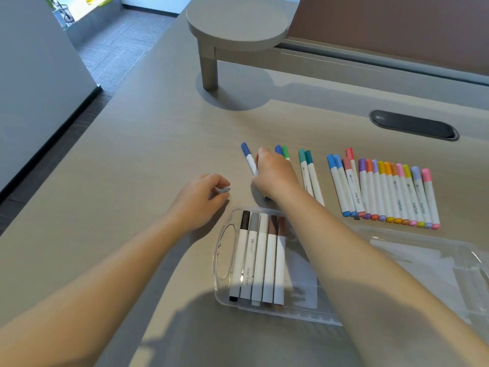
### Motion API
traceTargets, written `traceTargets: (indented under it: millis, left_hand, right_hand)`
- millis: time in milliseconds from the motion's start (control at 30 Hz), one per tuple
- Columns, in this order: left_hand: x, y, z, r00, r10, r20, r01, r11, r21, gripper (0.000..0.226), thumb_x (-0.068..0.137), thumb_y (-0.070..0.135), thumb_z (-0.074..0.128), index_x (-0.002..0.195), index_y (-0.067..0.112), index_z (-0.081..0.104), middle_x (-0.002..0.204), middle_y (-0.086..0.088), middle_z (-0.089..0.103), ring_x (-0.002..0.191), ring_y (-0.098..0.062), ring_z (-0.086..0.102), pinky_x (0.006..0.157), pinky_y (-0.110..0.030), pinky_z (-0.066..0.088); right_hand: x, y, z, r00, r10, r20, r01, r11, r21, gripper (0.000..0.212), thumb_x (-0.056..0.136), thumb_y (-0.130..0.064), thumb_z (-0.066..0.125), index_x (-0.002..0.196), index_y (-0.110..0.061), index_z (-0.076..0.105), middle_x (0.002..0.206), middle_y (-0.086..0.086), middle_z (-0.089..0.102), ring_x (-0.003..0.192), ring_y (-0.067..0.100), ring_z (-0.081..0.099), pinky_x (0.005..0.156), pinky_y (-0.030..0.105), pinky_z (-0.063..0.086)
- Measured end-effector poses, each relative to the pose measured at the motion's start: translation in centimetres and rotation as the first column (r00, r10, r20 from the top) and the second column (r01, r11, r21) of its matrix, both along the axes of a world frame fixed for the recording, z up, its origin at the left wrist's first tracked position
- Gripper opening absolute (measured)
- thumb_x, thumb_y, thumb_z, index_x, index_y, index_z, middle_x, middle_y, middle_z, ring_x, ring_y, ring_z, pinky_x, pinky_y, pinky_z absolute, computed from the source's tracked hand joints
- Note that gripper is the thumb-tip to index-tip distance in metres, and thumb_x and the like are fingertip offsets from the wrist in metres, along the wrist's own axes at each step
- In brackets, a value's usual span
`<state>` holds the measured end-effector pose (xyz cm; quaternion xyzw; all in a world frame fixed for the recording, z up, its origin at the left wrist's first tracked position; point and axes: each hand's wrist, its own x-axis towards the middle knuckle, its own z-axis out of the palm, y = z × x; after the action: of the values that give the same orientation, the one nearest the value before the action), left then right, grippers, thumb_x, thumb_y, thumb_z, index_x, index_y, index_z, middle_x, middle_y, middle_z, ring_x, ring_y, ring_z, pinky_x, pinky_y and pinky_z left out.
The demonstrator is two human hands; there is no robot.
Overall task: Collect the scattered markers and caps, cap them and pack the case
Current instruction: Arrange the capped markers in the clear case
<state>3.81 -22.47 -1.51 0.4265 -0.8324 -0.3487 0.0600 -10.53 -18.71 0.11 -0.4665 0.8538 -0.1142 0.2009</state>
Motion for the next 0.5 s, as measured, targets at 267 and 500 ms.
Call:
traceTargets:
  millis: [267, 500]
  left_hand:
    - [0.9, 1.0, 0.5, 0.999, -0.036, -0.009, 0.036, 0.999, -0.027, 0.029, 0.093, 0.019, 0.049, 0.12, 0.012, 0.054, 0.123, -0.005, 0.054, 0.113, -0.019, 0.049, 0.087, -0.021, 0.034]
    - [0.2, 4.6, 1.2, 0.976, -0.217, 0.0, 0.216, 0.974, -0.063, 0.047, 0.084, 0.033, 0.062, 0.127, 0.019, 0.048, 0.134, 0.003, 0.045, 0.127, -0.013, 0.036, 0.103, -0.028, 0.03]
  right_hand:
    - [-1.2, 1.5, 2.1, 0.984, -0.044, 0.172, 0.07, 0.987, -0.148, 0.077, 0.083, -0.001, 0.059, 0.143, -0.017, 0.014, 0.118, 0.016, 0.054, 0.102, 0.032, 0.058, 0.086, 0.041, 0.052]
    - [-3.2, 7.5, 3.1, 0.86, -0.109, 0.498, 0.227, 0.957, -0.182, 0.076, 0.083, 0.002, 0.058, 0.14, -0.025, 0.016, 0.087, 0.004, 0.05, 0.075, 0.018, 0.057, 0.066, 0.029, 0.055]
